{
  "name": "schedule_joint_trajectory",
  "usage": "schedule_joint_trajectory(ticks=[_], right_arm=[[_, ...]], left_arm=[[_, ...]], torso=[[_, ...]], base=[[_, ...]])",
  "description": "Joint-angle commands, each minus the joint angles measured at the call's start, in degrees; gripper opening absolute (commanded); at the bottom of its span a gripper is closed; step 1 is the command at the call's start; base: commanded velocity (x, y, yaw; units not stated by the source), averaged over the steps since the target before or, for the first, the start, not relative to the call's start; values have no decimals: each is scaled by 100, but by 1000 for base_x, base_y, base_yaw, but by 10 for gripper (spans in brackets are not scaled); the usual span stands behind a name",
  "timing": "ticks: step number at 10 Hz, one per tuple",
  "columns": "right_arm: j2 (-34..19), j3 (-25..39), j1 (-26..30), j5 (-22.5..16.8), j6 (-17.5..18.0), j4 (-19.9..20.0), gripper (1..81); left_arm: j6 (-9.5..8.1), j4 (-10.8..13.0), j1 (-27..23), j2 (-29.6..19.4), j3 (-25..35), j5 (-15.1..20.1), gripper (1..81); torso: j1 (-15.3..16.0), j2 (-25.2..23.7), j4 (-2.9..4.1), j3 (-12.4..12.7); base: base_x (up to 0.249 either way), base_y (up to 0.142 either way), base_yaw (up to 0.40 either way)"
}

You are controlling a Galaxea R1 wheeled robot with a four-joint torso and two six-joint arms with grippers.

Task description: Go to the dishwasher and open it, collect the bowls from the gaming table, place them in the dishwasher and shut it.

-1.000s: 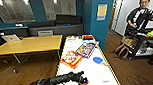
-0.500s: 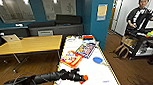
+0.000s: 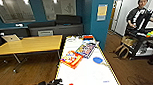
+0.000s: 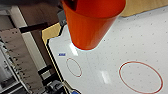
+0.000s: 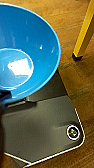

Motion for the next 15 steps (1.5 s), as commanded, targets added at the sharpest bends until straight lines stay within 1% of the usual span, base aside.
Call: schedule_joint_trajectory(ticks=[1,3,4,5,6,8,9,11,12,13,14,15], right_arm=[[-48,-38,147,-69,13,-40,10],[-4,-108,121,-69,13,-66,10],[-4,-126,112,-69,13,-66,10],[5,-161,103,-69,13,-75,10],[14,-196,86,-69,13,-75,10],[75,-284,68,-69,4,-93,10],[119,-345,68,-86,-14,-101,10],[216,-459,-2,-130,-23,-171,10],[320,-573,-37,-139,-31,-241,10],[435,-723,-98,-156,-23,-321,10],[532,-855,-160,-165,-31,-365,10],[637,-987,-222,-165,-23,-470,10]], left_arm=[[2,1544,1436,-1090,577,-1121,10],[2,1824,1922,-1056,297,-1375,10],[2,1869,2132,-1029,155,-1447,10],[10,1869,2282,-942,-63,-1491,10],[2,1947,2405,-810,-265,-1491,10],[2,2036,2651,-537,-662,-1491,10],[2,2114,2757,-354,-959,-1491,10],[2,2326,3152,7,-1522,-1491,10],[2,2326,3354,217,-1907,-1646,10],[-7,2326,3600,402,-2338,-1937,10],[-7,2309,3794,509,-2596,-2053,10],[-7,2282,3995,728,-3093,-2209,10]], torso=[[0,0,0,286],[2,0,0,454],[2,0,0,589],[-2,-2,0,659],[-5,-2,0,505],[-11,-6,0,597],[-13,-6,0,595],[-15,-9,0,595],[-15,-9,0,595],[-15,-9,0,597],[-15,-9,0,597],[-15,-9,0,597]], base=[[0,0,0],[0,0,0],[0,0,0],[0,0,0],[0,0,0],[0,0,0],[0,0,0],[0,0,0],[0,0,0],[0,0,0],[0,0,0],[0,0,0]])
